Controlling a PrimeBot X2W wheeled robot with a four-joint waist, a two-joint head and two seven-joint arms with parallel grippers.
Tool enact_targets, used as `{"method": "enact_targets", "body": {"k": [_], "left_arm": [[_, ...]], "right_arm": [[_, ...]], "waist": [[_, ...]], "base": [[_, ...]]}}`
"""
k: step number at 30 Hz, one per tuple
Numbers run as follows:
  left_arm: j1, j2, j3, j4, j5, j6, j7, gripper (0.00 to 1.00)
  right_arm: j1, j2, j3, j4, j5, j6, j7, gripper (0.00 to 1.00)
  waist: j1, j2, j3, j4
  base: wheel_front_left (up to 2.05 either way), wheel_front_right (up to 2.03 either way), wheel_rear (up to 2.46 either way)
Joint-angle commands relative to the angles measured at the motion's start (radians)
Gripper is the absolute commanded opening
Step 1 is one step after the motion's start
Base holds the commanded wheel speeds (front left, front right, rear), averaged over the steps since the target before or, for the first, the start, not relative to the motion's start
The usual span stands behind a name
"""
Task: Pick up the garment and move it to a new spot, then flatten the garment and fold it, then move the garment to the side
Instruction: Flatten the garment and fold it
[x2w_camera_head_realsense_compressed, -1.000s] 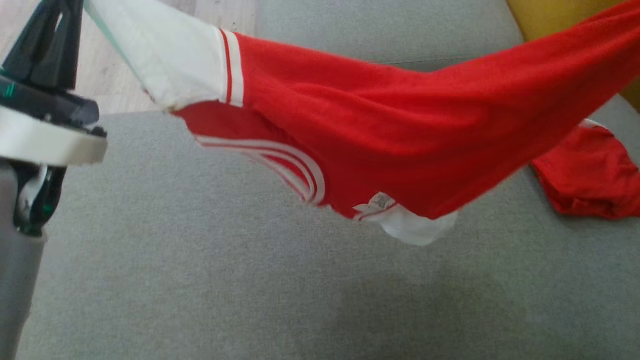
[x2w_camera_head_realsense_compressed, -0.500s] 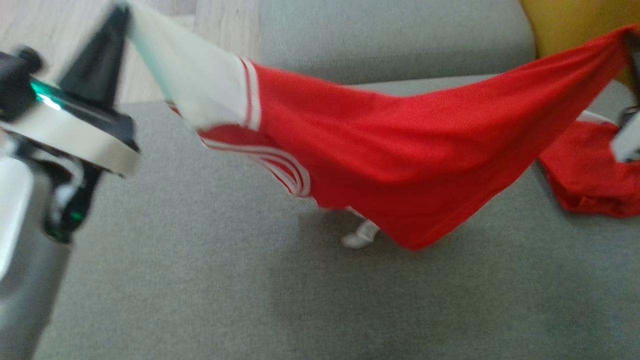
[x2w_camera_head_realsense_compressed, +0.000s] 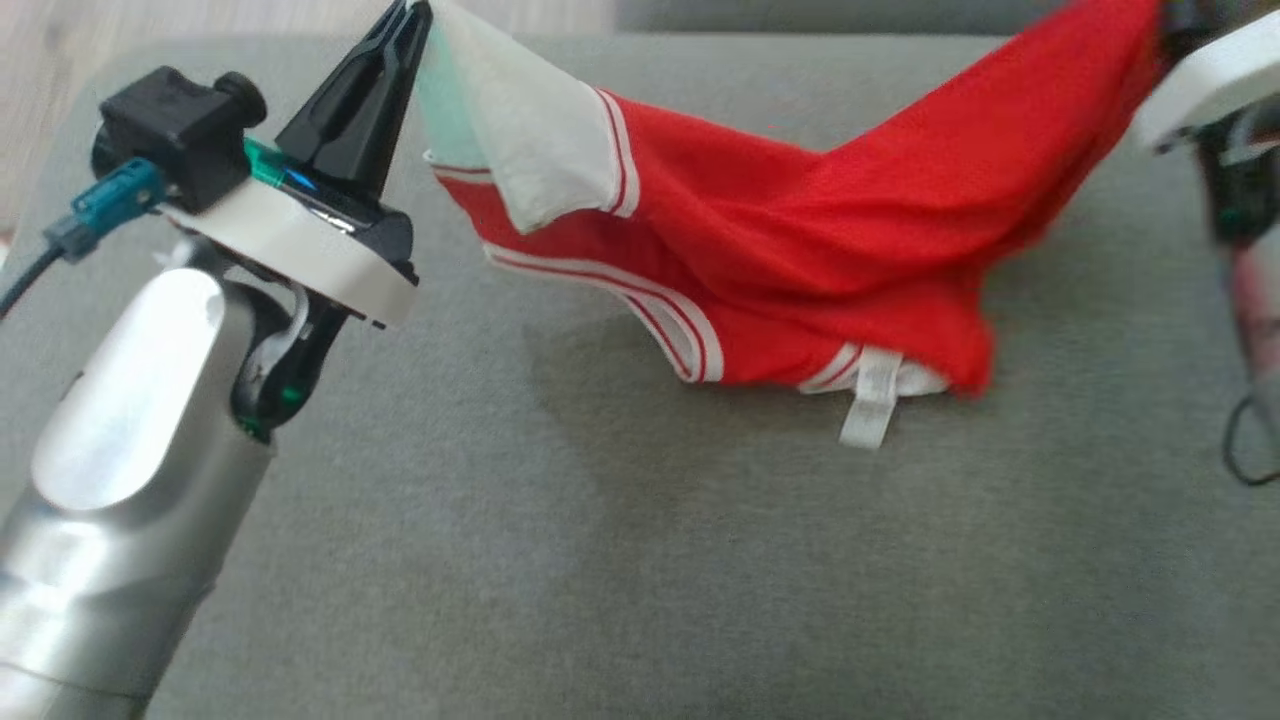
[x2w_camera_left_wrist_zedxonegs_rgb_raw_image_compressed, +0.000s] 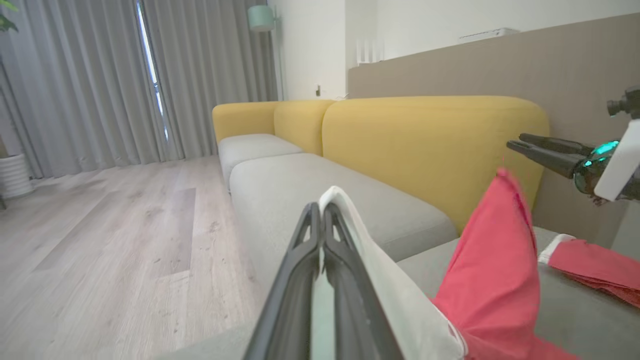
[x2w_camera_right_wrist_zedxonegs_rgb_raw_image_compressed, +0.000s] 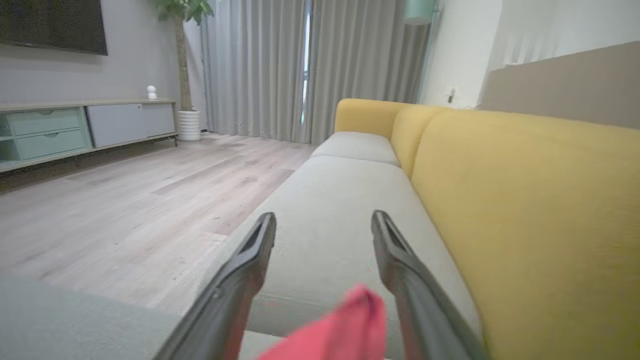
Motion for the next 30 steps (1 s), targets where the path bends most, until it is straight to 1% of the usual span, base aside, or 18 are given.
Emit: {"method": "enact_targets", "body": {"k": [1,3,5,8,13,15,16,20,24,30], "left_arm": [[-0.058,0.025,0.037,-0.002,0.009,0.002,-0.027,0.0],[-0.062,0.02,0.035,0.028,0.015,0.002,-0.053,0.0],[-0.061,0.022,0.037,0.055,0.021,0.003,-0.078,0.0],[-0.058,0.03,0.048,0.088,0.035,0.016,-0.118,0.0],[-0.046,0.048,0.058,0.143,0.055,0.038,-0.161,0.0],[-0.038,0.057,0.063,0.163,0.058,0.046,-0.169,0.0],[-0.038,0.057,0.063,0.163,0.058,0.046,-0.169,0.0],[-0.022,0.076,0.068,0.185,0.059,0.054,-0.175,0.0],[-0.016,0.084,0.063,0.194,0.063,0.058,-0.173,0.0],[-0.024,0.083,0.052,0.193,0.068,0.06,-0.17,0.0]], "right_arm": [[-0.01,0.031,0.034,0.005,-0.001,0.007,-0.032,1.0],[0.011,0.039,0.058,0.021,0.008,0.007,-0.051,1.0],[0.051,0.046,0.082,0.011,0.027,0.007,-0.06,1.0],[0.142,0.047,0.108,-0.062,0.059,0.007,-0.065,1.0],[0.376,0.048,0.14,-0.192,0.123,0.007,-0.065,1.0],[0.47,0.053,0.157,-0.223,0.146,0.007,-0.065,1.0],[0.47,0.053,0.157,-0.223,0.146,0.007,-0.065,1.0],[0.615,0.079,0.177,-0.279,0.19,0.007,-0.056,1.0],[0.669,0.104,0.167,-0.298,0.196,0.007,-0.051,1.0],[0.668,0.151,0.153,-0.297,0.189,0.007,-0.055,1.0]], "waist": [[-0.0003,0.0,0.043,0.037],[-0.0003,0.0,0.041,0.032],[-0.0003,0.0,0.032,0.017],[-0.0003,0.0,0.015,-0.009],[-0.0003,0.0,-0.017,-0.046],[-0.0003,0.0,-0.027,-0.059],[-0.0003,0.0,-0.027,-0.059],[-0.0003,0.0,-0.035,-0.082],[-0.0003,0.0,-0.029,-0.095],[-0.0003,0.0,-0.018,-0.096]], "base": [[0.0,0.0,0.0],[0.0,0.0,0.0],[0.0,0.0,0.0],[0.0,0.0,0.0],[0.0,0.0,0.0],[0.0,0.0,0.0],[0.0,0.0,0.0],[0.0,0.0,0.0],[0.0,0.0,0.0],[0.0,0.0,0.0]]}}
